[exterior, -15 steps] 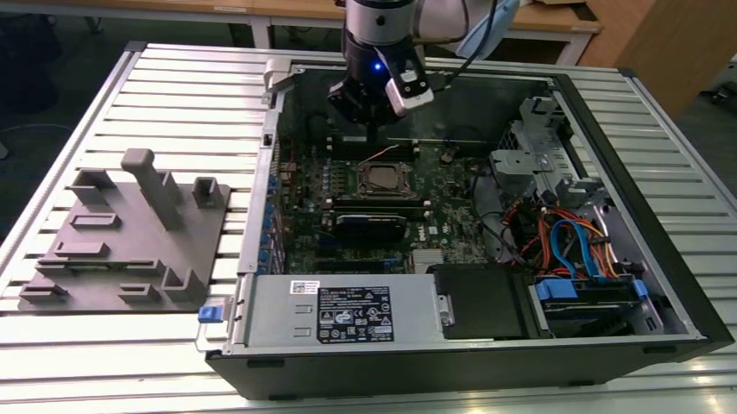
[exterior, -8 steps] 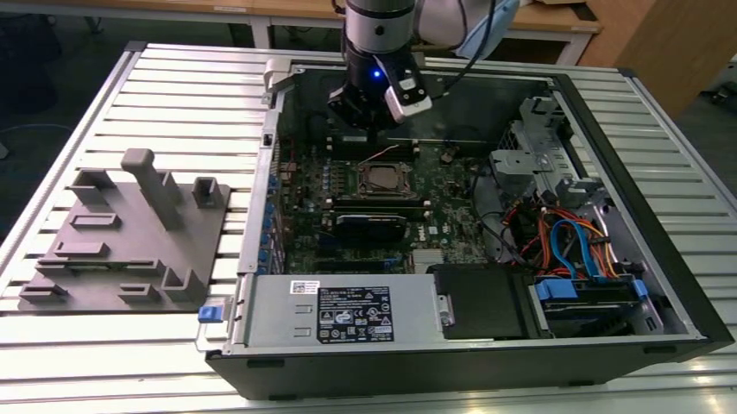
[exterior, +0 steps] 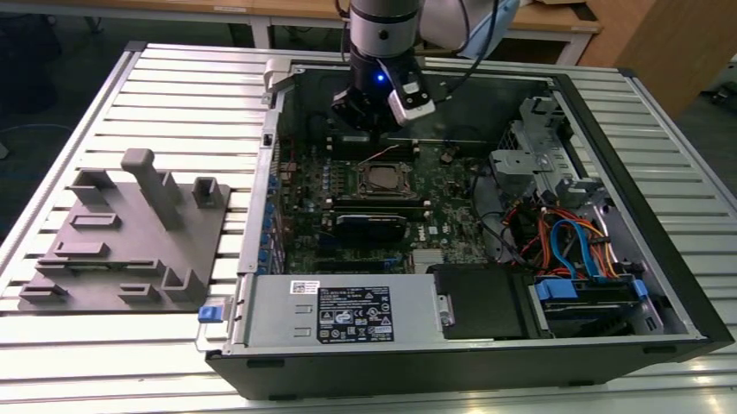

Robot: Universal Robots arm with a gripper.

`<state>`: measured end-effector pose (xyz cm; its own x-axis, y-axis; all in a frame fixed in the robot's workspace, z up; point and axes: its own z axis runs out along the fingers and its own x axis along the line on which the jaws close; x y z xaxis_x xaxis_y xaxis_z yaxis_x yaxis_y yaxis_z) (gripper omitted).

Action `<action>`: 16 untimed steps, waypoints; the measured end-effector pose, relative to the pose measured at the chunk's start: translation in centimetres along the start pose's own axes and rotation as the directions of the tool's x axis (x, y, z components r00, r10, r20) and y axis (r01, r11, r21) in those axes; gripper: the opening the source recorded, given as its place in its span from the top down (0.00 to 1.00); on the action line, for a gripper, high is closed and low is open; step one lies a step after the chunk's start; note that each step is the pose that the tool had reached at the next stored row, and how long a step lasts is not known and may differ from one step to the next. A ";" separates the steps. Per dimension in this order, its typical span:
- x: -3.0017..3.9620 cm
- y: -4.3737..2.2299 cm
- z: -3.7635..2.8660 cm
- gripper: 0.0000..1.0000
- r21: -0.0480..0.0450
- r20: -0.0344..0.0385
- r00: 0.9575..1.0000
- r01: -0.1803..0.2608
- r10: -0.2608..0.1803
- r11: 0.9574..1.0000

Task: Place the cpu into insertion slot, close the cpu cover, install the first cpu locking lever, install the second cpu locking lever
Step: 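Install the first cpu locking lever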

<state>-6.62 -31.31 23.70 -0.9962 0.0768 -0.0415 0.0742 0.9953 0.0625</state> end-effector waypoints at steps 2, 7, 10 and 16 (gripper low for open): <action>-0.08 0.00 0.10 0.90 0.000 0.000 1.000 -0.004 0.004 1.000; -0.09 -0.02 0.38 0.90 -0.002 0.000 1.000 -0.006 0.006 1.000; -0.13 -0.02 0.58 0.90 -0.005 0.000 1.000 -0.007 0.007 1.000; -0.33 -0.03 0.99 0.90 -0.011 -0.001 1.000 -0.008 0.008 1.000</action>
<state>-6.24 -31.31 22.73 -0.9956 0.0849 -0.0402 0.0817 0.9939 0.0742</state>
